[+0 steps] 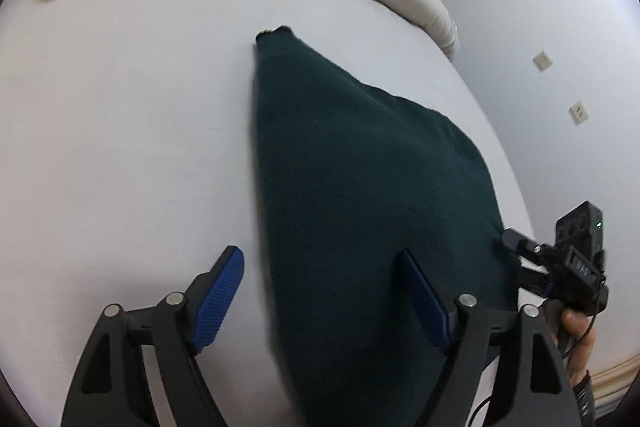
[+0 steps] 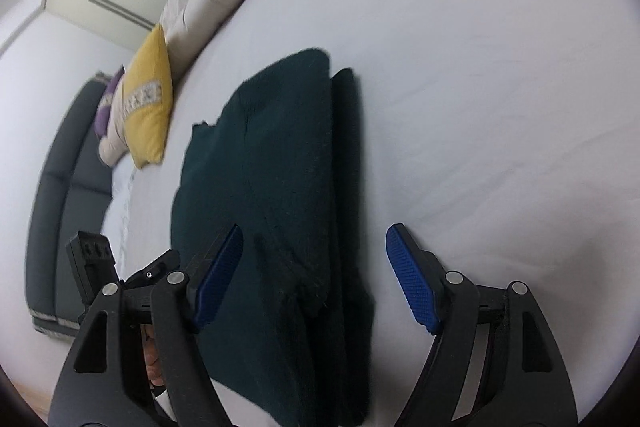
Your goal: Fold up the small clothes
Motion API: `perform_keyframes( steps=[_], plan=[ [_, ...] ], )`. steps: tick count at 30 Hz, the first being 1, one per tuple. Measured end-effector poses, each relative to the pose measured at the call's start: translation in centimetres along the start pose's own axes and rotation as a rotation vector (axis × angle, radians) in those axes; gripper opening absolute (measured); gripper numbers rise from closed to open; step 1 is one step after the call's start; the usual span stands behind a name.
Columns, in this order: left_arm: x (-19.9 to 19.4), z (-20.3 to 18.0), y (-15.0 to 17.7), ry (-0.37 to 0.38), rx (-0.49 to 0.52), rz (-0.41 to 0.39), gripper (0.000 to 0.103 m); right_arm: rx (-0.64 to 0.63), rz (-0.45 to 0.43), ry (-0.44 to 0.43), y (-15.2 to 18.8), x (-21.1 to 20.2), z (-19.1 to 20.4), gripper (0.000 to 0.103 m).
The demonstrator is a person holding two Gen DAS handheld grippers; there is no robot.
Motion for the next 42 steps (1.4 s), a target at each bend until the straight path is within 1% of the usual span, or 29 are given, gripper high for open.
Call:
perform_keyframes(
  steps=[2, 3, 4, 5, 6, 7, 8, 9, 10, 11, 12, 15, 16, 19, 21, 22, 24, 27, 30, 34, 37, 39, 40, 42],
  plan=[
    [0.2, 0.1, -0.4, 0.015, -0.021, 0.003, 0.083, -0.008, 0.037, 0.003, -0.2, 1.1, 0.4, 0.068],
    [0.3, 0.1, -0.6, 0.017, -0.030, 0.008, 0.081, -0.005, 0.062, 0.007, -0.5, 1.8, 0.5, 0.060],
    [0.5, 0.1, -0.8, 0.014, -0.031, 0.017, 0.079, 0.000, 0.077, 0.015, -0.8, 2.4, 0.5, 0.049],
    [0.9, -0.2, -1.1, 0.010, -0.022, 0.036, 0.073, 0.006, 0.090, 0.026, -1.0, 2.8, 0.4, 0.046],
    [1.0, -0.5, -0.9, 0.014, -0.016, 0.046, 0.062, 0.010, 0.105, 0.036, -1.2, 3.4, 0.5, 0.039],
    [1.4, -0.8, -1.0, 0.011, -0.013, 0.066, 0.061, -0.001, 0.111, 0.054, -1.4, 3.7, 0.8, 0.035],
    [1.4, -1.1, -1.0, -0.007, -0.005, 0.071, 0.057, -0.017, 0.111, 0.084, -1.4, 3.9, 1.2, 0.034],
    [1.4, -1.4, -1.0, -0.022, 0.010, 0.074, 0.052, -0.048, 0.107, 0.125, -1.3, 3.9, 1.8, 0.029],
    [1.3, -1.7, -1.0, -0.037, 0.027, 0.073, 0.049, -0.089, 0.098, 0.173, -1.2, 3.9, 2.5, 0.025],
    [1.0, -2.0, -0.9, -0.051, 0.044, 0.070, 0.043, -0.121, 0.090, 0.212, -1.1, 3.9, 3.2, 0.024],
    [0.5, -2.2, -0.9, -0.062, 0.057, 0.069, 0.038, -0.183, 0.078, 0.279, -0.9, 3.8, 4.2, 0.022],
    [-1.1, -2.3, -0.6, -0.087, 0.076, 0.064, 0.034, -0.330, 0.032, 0.441, -0.2, 3.1, 7.8, 0.021],
    [-1.9, -2.3, -0.5, -0.100, 0.084, 0.061, 0.034, -0.357, 0.017, 0.456, 0.1, 2.6, 8.8, 0.020],
    [-5.1, -1.9, 0.2, -0.139, 0.103, 0.034, 0.034, -0.436, -0.016, 0.448, 1.6, 1.5, 13.0, 0.020],
    [-8.3, -1.2, 0.6, -0.154, 0.130, 0.002, 0.034, -0.497, -0.036, 0.442, 3.3, 0.7, 16.2, 0.020],
    [-9.7, -0.9, 0.9, -0.162, 0.145, -0.009, 0.034, -0.508, -0.042, 0.432, 3.9, 0.5, 17.2, 0.020],
    [-13.0, 0.2, 1.4, -0.186, 0.165, -0.029, 0.034, -0.524, -0.047, 0.383, 5.7, 0.1, 20.1, 0.020],
    [-17.6, 1.7, 3.0, -0.230, 0.206, -0.046, 0.034, -0.530, -0.039, 0.326, 8.2, 0.2, 23.2, 0.020],
    [-20.2, 3.0, 4.5, -0.266, 0.226, -0.054, 0.034, -0.550, -0.015, 0.275, 11.3, 0.9, 25.9, 0.020],
    [-21.5, 6.2, 6.5, -0.295, 0.201, -0.045, 0.034, -0.546, 0.019, 0.222, 14.7, 2.6, 27.7, 0.020],
    [-20.9, 9.2, 8.0, -0.304, 0.153, -0.015, 0.035, -0.518, 0.052, 0.199, 16.9, 4.8, 27.8, 0.020],
    [-19.6, 11.1, 9.2, -0.313, 0.123, 0.017, 0.035, -0.511, 0.087, 0.205, 18.4, 6.6, 27.2, 0.020],
    [-19.0, 12.0, 9.6, -0.319, 0.108, 0.034, 0.035, -0.506, 0.101, 0.207, 19.1, 7.2, 26.2, 0.020],
    [-17.9, 13.4, 10.1, -0.330, 0.095, 0.039, 0.039, -0.483, 0.129, 0.234, 19.9, 9.5, 24.7, 0.020]
  ],
)
Point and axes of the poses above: each gripper's, at about its wrist camera, not at the fingertips, and x roughly the way its jaws point, z to its left, y to its underside, the point moved 7 cm from there along x, roughly the way its jaws point, and after that the axes turned 2 degrees about -x, right-handed, at the moved point
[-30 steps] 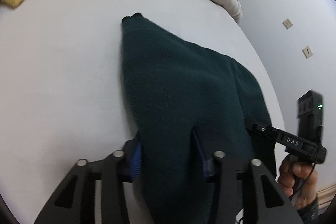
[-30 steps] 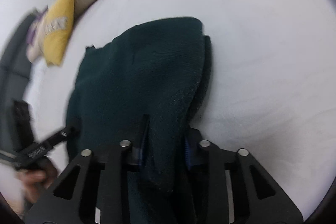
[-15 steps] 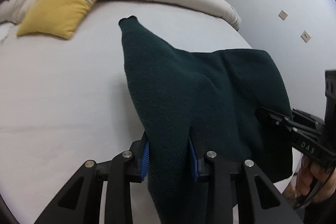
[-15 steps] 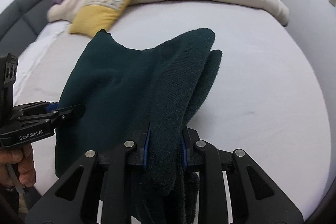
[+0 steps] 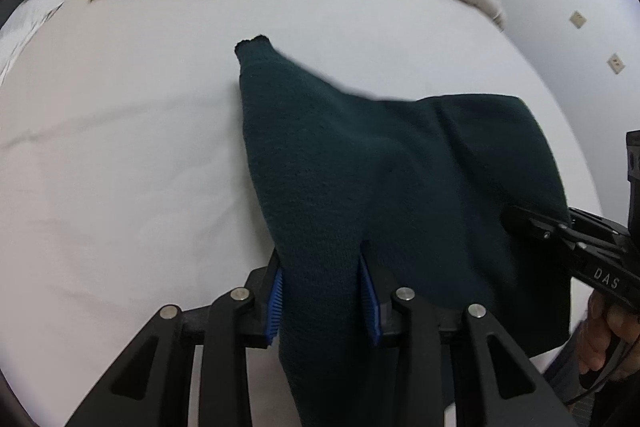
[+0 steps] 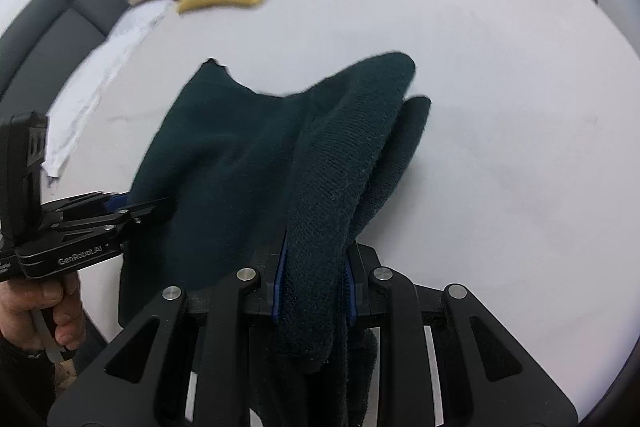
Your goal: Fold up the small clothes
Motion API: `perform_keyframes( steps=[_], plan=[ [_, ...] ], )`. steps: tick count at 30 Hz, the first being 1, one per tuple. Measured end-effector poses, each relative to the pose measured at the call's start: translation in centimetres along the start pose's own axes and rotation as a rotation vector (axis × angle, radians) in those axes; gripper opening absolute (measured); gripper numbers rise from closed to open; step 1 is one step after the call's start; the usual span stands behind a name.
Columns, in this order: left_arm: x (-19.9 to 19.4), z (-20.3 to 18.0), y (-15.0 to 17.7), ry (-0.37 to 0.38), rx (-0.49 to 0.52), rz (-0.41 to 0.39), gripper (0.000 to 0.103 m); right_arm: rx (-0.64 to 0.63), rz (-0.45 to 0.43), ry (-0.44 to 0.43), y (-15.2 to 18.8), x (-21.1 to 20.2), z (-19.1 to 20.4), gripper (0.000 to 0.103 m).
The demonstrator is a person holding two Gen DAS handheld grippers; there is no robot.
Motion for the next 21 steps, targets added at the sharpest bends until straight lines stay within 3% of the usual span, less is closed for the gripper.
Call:
perform_keyframes(
  steps=[3, 7, 11, 15, 19, 21],
  plan=[
    [0.7, 0.7, 0.1, 0.028, -0.030, 0.000, 0.041, 0.065, 0.034, -0.010, 0.8, 2.9, -1.8, 0.021],
    [1.3, 0.4, 0.1, -0.017, 0.025, -0.009, 0.044, 0.088, 0.036, -0.038, 1.0, 4.4, -2.5, 0.022],
    [2.0, 1.2, 0.1, 0.040, -0.034, -0.006, 0.048, 0.055, 0.025, -0.025, 0.7, 5.1, -2.3, 0.025],
    [2.1, 1.9, 0.5, 0.051, -0.052, -0.009, 0.056, 0.098, 0.007, -0.073, 1.2, 5.8, -3.3, 0.026],
    [0.9, 2.6, 0.9, 0.058, -0.102, -0.018, 0.061, 0.139, -0.013, -0.082, 0.7, 5.1, -3.8, 0.042],
    [-0.2, 2.7, 1.1, 0.067, -0.109, -0.028, 0.060, 0.166, -0.031, -0.084, 0.7, 3.4, -4.7, 0.044]
  ],
)
Point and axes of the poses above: each gripper's, at about its wrist camera, not at the fingertips, and x roughly the way its jaws point, z to its left, y to its underside, the point moved 7 cm from there along x, roughly the way its jaws point, and after that the axes turned 2 degrees about -x, right-handed, at the moved point
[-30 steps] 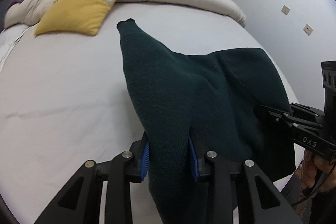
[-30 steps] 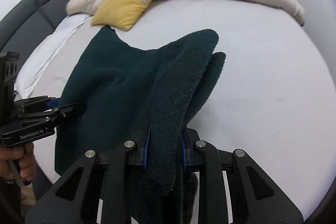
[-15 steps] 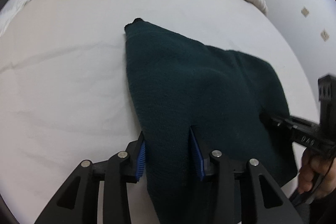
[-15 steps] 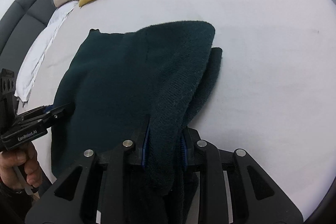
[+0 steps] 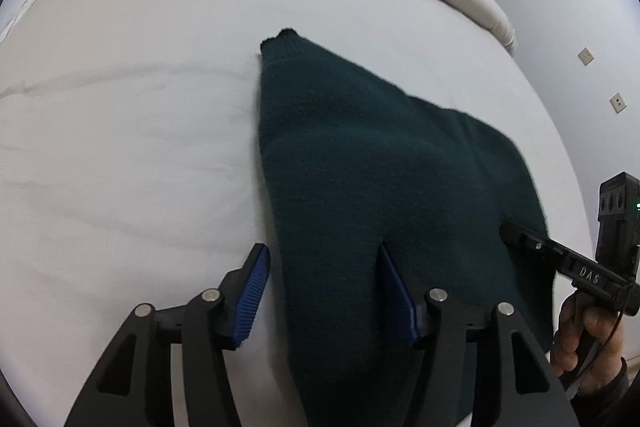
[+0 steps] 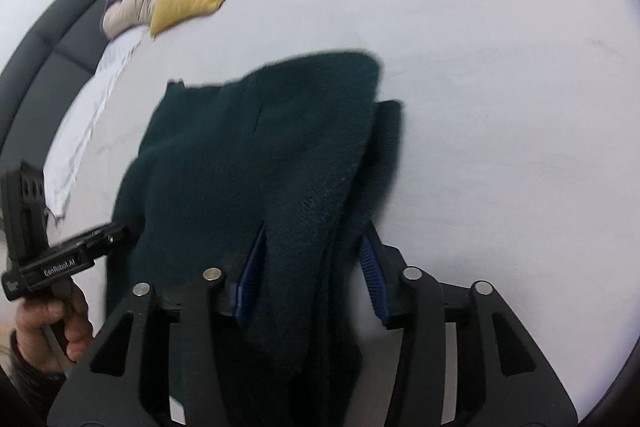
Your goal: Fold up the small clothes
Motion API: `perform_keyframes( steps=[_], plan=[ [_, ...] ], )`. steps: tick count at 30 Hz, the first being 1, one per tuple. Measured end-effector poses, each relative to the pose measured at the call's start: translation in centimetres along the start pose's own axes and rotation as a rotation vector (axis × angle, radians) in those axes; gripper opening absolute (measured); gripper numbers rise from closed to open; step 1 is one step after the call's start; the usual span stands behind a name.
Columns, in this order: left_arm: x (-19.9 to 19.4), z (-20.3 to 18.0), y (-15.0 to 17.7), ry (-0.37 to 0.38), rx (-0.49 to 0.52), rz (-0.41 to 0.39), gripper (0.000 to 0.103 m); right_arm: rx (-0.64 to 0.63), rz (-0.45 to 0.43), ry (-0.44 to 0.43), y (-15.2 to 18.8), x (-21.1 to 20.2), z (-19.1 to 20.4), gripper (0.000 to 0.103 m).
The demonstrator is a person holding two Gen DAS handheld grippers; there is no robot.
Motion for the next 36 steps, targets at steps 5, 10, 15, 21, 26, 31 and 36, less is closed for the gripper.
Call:
perform_keyframes(
  steps=[5, 10, 15, 21, 26, 31, 36],
  plan=[
    [-4.2, 0.3, -1.3, -0.117, 0.022, -0.117, 0.056, 0.076, -0.124, 0.059, -2.2, -4.9, -2.0, 0.046],
    [-4.9, -3.9, -2.4, -0.026, 0.094, -0.141, 0.055, 0.049, -0.109, -0.179, -3.8, -4.8, 2.1, 0.046],
    [0.4, -4.1, -3.5, 0.012, 0.054, -0.062, 0.050, 0.086, -0.009, -0.226, -3.0, 0.4, 2.8, 0.044],
    [1.0, -2.1, -3.7, 0.097, 0.043, -0.059, 0.049, 0.319, -0.083, -0.412, -4.0, 2.7, -1.6, 0.040],
    [0.4, -2.0, -3.6, 0.144, -0.012, -0.081, 0.050, 0.372, -0.150, -0.333, -3.6, 0.8, -4.5, 0.049],
    [-2.9, -1.5, -1.9, 0.127, -0.043, -0.126, 0.054, 0.325, -0.166, -0.359, -1.7, -2.6, -3.7, 0.049],
    [-6.2, -3.2, 1.1, 0.225, -0.036, -0.184, 0.062, 0.189, -0.116, -0.510, 1.0, -5.4, 1.7, 0.049]
  ],
)
Point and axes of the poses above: each gripper's, at about its wrist camera, not at the fingertips, and x roughly the way its jaws point, z to its left, y to its underside, the point moved 7 cm from there along x, roughly the way its jaws point, and after that the axes turned 2 degrees about -x, right-handed, at the moved point
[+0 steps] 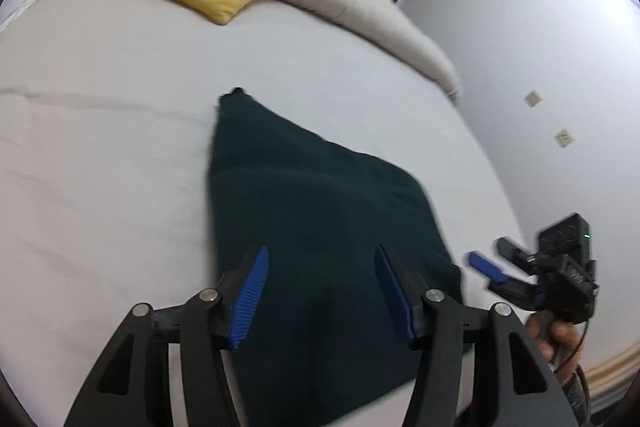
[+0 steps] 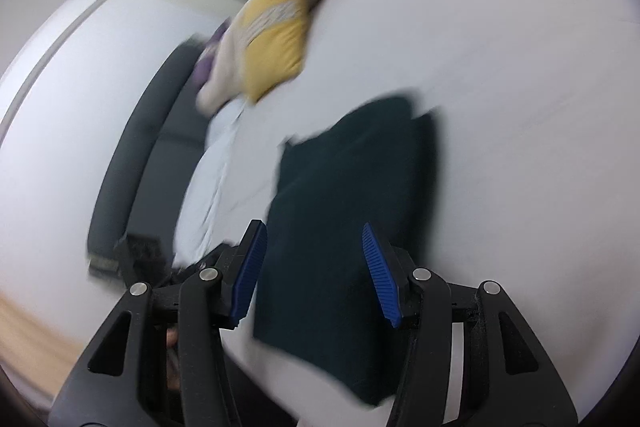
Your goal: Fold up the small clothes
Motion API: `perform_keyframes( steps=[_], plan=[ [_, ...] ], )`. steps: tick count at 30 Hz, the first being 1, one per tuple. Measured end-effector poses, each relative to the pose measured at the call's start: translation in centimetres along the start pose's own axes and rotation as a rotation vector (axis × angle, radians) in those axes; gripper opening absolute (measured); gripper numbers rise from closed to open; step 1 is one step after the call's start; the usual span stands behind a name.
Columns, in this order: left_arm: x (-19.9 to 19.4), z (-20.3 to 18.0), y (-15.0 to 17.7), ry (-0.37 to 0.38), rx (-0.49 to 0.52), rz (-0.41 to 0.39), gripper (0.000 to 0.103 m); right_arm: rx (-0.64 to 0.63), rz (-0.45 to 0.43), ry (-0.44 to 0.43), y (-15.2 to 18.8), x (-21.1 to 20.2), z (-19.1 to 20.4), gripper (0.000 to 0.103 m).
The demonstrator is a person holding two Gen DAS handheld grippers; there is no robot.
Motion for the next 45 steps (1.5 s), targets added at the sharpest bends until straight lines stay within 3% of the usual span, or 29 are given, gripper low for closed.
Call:
perform_keyframes(
  steps=[3, 5, 14, 16, 18, 21, 23, 24, 27, 32, 35, 37, 40, 43, 45],
  plan=[
    [1.1, 0.3, 2.0, 0.019, -0.025, 0.051, 0.065, -0.047, 0.072, 0.020, 2.2, 1.4, 0.6, 0.051],
    [2.4, 1.3, 2.8, 0.044, -0.056, 0.074, 0.065, -0.003, 0.098, 0.066, 3.0, 2.3, -0.9, 0.051],
    [2.7, 3.1, 3.0, 0.203, -0.168, 0.062, 0.064, 0.118, 0.076, -0.049, 5.5, 2.1, -5.6, 0.037],
    [2.6, 3.3, 3.2, 0.217, -0.178, 0.058, 0.063, 0.148, 0.068, -0.081, 5.7, 2.1, -6.6, 0.026],
    [2.4, 3.3, 3.6, 0.221, -0.180, 0.063, 0.063, 0.175, 0.063, -0.109, 6.2, 1.7, -7.3, 0.025],
    [1.7, 3.2, 3.8, 0.227, -0.196, 0.070, 0.063, 0.171, 0.053, -0.109, 6.4, 0.4, -7.4, 0.028],
    [1.0, 3.1, 4.1, 0.220, -0.191, 0.066, 0.065, 0.158, 0.046, -0.083, 6.3, -0.4, -7.1, 0.044],
    [0.6, 3.1, 4.3, 0.218, -0.190, 0.060, 0.067, 0.162, 0.037, -0.064, 6.3, -1.0, -7.1, 0.051],
    [-1.3, 3.0, 4.9, 0.208, -0.191, 0.014, 0.078, 0.157, -0.020, -0.053, 6.5, -3.9, -6.8, 0.055],
    [-5.4, 0.3, 5.3, 0.074, -0.026, -0.145, 0.102, 0.043, -0.125, 0.051, 6.2, -8.0, -4.0, 0.058],
    [-7.8, -1.8, 4.5, -0.059, 0.089, -0.243, 0.103, -0.092, -0.209, 0.185, 5.3, -9.8, -1.0, 0.065],
    [-9.6, -3.3, 3.9, -0.156, 0.151, -0.317, 0.103, -0.171, -0.272, 0.281, 4.7, -10.8, 1.1, 0.078],
    [-13.2, -5.9, 2.7, -0.282, 0.233, -0.501, 0.103, -0.305, -0.384, 0.412, 3.9, -12.3, 5.1, 0.091],
    [-15.4, -8.2, 2.2, -0.345, 0.329, -0.591, 0.103, -0.421, -0.510, 0.508, 3.8, -14.0, 8.6, 0.102],
    [-16.4, -9.2, 2.0, -0.372, 0.379, -0.619, 0.103, -0.490, -0.591, 0.584, 3.8, -14.9, 10.8, 0.103]
  ],
)
Point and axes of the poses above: each gripper's, at about its wrist camera, not at the fingertips, and x roughly the way its jaws point, z to its left, y to its underside, the point moved 7 cm from there along x, roughly the way its jaws point, and after that the axes turned 2 degrees about -x, right-handed, at the moved point
